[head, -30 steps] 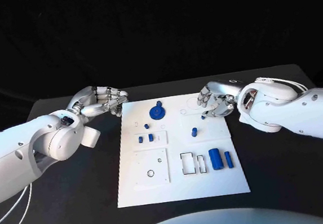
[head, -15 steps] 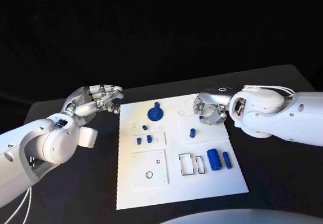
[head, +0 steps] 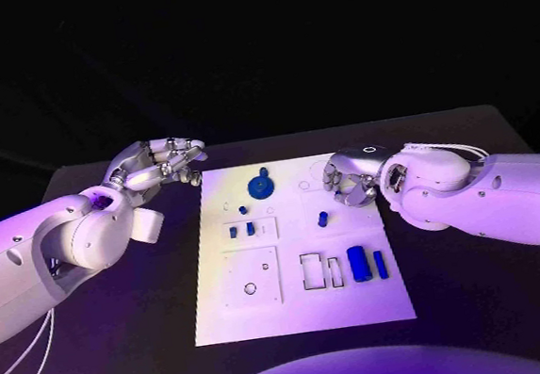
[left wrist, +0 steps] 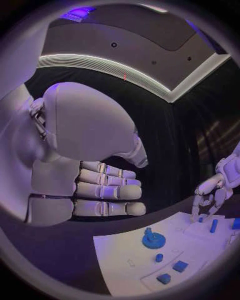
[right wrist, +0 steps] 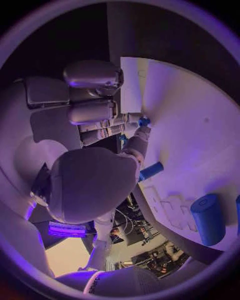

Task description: Assemble the parts on the task board

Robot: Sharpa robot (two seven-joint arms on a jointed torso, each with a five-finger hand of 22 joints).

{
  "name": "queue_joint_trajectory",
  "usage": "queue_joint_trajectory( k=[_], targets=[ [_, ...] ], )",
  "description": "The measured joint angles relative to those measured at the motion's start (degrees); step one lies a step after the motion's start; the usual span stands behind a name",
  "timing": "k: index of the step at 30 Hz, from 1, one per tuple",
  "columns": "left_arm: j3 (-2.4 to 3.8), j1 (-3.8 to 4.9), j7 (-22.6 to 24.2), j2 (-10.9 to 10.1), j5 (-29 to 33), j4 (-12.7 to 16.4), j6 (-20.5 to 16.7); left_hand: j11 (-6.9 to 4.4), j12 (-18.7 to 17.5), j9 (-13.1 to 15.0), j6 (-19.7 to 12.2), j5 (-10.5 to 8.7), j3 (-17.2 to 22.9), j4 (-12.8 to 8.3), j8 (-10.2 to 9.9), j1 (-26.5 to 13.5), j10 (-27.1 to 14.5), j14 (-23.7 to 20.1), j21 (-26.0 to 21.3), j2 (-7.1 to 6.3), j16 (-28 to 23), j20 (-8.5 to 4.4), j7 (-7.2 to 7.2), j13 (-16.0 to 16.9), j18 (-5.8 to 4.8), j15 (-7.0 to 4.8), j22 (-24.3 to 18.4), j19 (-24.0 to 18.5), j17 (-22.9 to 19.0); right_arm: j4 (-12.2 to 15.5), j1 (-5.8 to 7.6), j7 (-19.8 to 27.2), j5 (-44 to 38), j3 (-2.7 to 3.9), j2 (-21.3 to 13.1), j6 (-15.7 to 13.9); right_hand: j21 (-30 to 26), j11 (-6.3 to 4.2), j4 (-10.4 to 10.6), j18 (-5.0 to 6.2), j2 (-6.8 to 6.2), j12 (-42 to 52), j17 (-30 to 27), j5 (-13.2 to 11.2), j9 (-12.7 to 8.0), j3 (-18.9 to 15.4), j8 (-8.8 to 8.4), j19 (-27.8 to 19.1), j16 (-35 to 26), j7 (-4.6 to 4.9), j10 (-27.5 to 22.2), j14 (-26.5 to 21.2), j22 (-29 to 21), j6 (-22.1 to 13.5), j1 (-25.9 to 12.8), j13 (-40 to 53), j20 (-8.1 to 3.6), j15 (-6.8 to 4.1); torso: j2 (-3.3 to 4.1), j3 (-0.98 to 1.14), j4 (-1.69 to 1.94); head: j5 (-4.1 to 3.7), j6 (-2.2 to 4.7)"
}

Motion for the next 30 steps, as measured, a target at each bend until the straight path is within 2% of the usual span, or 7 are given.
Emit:
queue_joint_trajectory(
  k=[7,11,20,22,26,28,30],
  targets=[
    [0.0,0.0,-0.1,-0.13,0.04,0.02,0.02,0.21,0.0,0.0,0.01,0.0,0.0,0.0,0.0,0.0,-0.21,0.0,0.0,0.0,0.0,0.0,0.01,-0.05,0.0,0.0,0.0,0.0,0.0,0.15,-0.12,-0.4,-1.34,0.03,-0.1,0.04,0.27,-0.2,-0.24,0.0,-0.02,0.0,-0.22,0.0,0.05,0.24,0.0,0.0,0.0,-0.01,0.19,0.0,0.0,0.0,-0.02,-0.16,0.0,0.0,-0.03,0.04,-0.09,0.01,-0.19],
    [0.0,0.0,-0.15,-0.15,0.03,0.02,0.04,0.21,0.0,0.0,0.01,0.0,0.0,0.0,0.0,0.0,-0.21,0.0,0.0,0.0,0.0,0.0,0.01,-0.05,0.0,0.0,0.0,0.0,0.0,0.28,-0.18,-0.62,-2.15,0.02,-0.24,0.12,0.27,-0.2,-0.32,0.0,-0.63,0.0,-0.22,0.0,0.06,0.32,0.0,0.0,-0.01,-0.13,0.2,0.0,-0.01,0.12,-0.62,-0.2,0.0,0.0,-0.05,0.04,-0.1,-0.01,-0.23],
    [0.0,0.0,-0.32,-0.15,-0.08,-0.07,0.08,0.21,0.0,-0.01,-0.39,0.0,0.16,-0.17,0.0,-0.34,-0.21,0.0,-0.22,0.16,0.0,0.0,0.01,-0.04,-0.01,0.0,-0.05,0.0,-0.06,0.47,-0.27,-0.91,-3.44,0.02,-0.34,0.22,0.67,-0.04,-0.47,0.0,-0.61,0.0,-0.21,0.0,0.3,0.47,0.43,0.16,-0.03,-0.32,0.35,0.0,-0.01,0.73,-0.61,-0.25,-0.17,0.0,-0.08,0.05,-0.09,-0.07,-0.28],
    [0.0,0.0,-0.37,-0.15,-0.1,-0.1,0.09,0.21,0.0,-0.01,-0.39,0.0,0.16,-0.16,0.0,-0.43,-0.21,0.0,-0.22,0.06,0.0,0.0,0.02,-0.04,-0.01,0.0,-0.05,0.0,-0.06,0.48,-0.28,-0.94,-3.6,0.02,-0.34,0.23,0.93,-0.19,-0.64,0.0,-0.61,0.0,-0.22,0.0,0.36,0.64,0.43,0.19,-0.03,-0.12,0.59,0.0,-0.02,0.94,-0.61,-0.26,-0.2,0.0,-0.07,0.05,-0.07,-0.07,-0.3],
    [0.0,0.0,-0.48,-0.14,-0.15,-0.15,0.11,0.21,0.0,-0.01,-0.39,0.0,0.32,0.0,0.0,-0.47,-0.21,0.0,-0.22,0.03,0.0,0.0,0.02,-0.09,-0.01,0.0,-0.05,0.0,-0.06,0.46,-0.33,-1.02,-3.8,0.08,-0.28,0.23,1.19,-0.37,-0.64,-0.05,-0.4,-0.02,-0.22,0.0,0.6,0.64,0.69,0.19,-0.03,-0.51,1.26,-0.08,-0.02,1.53,-1.18,-0.33,-0.2,-0.34,-0.04,0.05,-0.07,0.07,-0.31],
    [0.0,0.0,-0.52,-0.13,-0.17,-0.16,0.12,0.21,0.0,0.01,-0.39,0.0,0.32,0.0,0.0,-0.47,-0.21,0.0,-0.22,0.03,0.0,0.0,0.02,-0.09,-0.01,0.0,-0.05,0.0,-0.06,0.42,-0.37,-1.08,-3.86,0.13,-0.22,0.2,1.65,-0.54,-0.65,-0.9,-0.31,-0.08,-0.21,0.0,0.74,0.65,1.07,0.19,0.18,-0.65,1.59,0.01,-0.02,1.76,-1.36,-0.28,-0.2,-0.43,-0.04,0.04,-0.07,0.08,-0.34],
    [0.0,0.0,-0.56,-0.13,-0.21,-0.18,0.12,0.21,0.0,0.05,-0.39,0.0,0.32,0.0,0.0,-0.47,-0.21,0.0,-0.22,0.03,0.0,0.0,0.02,-0.09,-0.01,0.0,-0.05,0.0,-0.06,0.36,-0.46,-1.19,-3.92,0.17,-0.16,0.09,2.49,-0.92,-0.87,-0.91,0.14,0.33,-0.16,0.0,1.13,0.86,1.69,0.42,0.18,-1.06,2.77,0.03,-0.02,2.91,-1.81,-0.09,-0.43,-0.87,-0.03,0.04,-0.05,0.09,-0.38]
  ],
)
